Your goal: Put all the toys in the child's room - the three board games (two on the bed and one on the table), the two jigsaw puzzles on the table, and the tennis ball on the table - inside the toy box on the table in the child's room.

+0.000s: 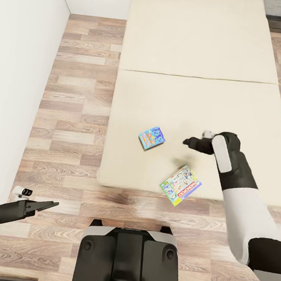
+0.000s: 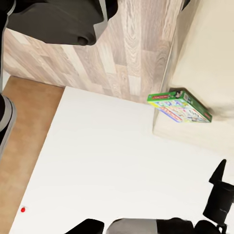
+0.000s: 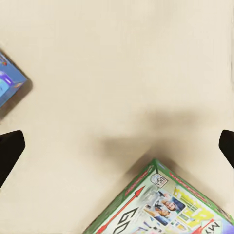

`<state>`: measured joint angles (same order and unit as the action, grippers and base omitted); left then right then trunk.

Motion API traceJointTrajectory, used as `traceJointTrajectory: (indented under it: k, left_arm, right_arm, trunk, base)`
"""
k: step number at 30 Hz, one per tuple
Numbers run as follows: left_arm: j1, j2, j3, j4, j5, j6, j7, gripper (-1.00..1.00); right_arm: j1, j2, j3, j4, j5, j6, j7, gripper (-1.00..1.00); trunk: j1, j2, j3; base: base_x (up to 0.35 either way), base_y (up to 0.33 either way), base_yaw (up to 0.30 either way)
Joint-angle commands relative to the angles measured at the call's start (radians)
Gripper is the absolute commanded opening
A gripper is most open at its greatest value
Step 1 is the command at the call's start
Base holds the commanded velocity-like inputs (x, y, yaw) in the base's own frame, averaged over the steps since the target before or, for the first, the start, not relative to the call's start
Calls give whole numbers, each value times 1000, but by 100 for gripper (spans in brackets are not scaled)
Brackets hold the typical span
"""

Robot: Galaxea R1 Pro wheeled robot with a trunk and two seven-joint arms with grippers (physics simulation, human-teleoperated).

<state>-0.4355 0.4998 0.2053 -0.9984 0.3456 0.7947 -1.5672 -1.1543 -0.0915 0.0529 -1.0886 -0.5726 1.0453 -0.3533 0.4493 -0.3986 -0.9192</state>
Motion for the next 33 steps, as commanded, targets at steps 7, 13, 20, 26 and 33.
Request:
traceJointTrajectory:
  k: [7, 13, 20, 26, 33]
  left_arm:
    - [0, 1, 0, 0, 0, 11, -4, 100]
    - [3, 3, 2, 2, -3, 9, -4, 100]
    - [14, 5, 4, 4, -4, 9, -4, 100]
    - [23, 3, 1, 4, -5, 7, -4, 100]
    - [53, 1, 1, 4, -4, 2, -4, 100]
  right_arm:
    - [265, -103, -82, -288, -292, 2, -5, 100]
    - [483, -228, -136, -393, -677, 2, 29, 100]
    - [791, -319, -309, -476, -914, 2, 227, 100]
    - [1033, -331, -455, -484, -932, 2, 558, 100]
    - [1222, -289, -548, -477, -787, -21, 803, 100]
  trunk:
    - [1, -1, 10]
    - [1, -1, 20]
    - [1, -1, 32]
    - [1, -1, 42]
    - [1, -1, 53]
  base:
    - [0, 0, 0]
    - [0, 0, 0]
    - [0, 0, 0]
    - [0, 0, 0]
    - [0, 0, -9]
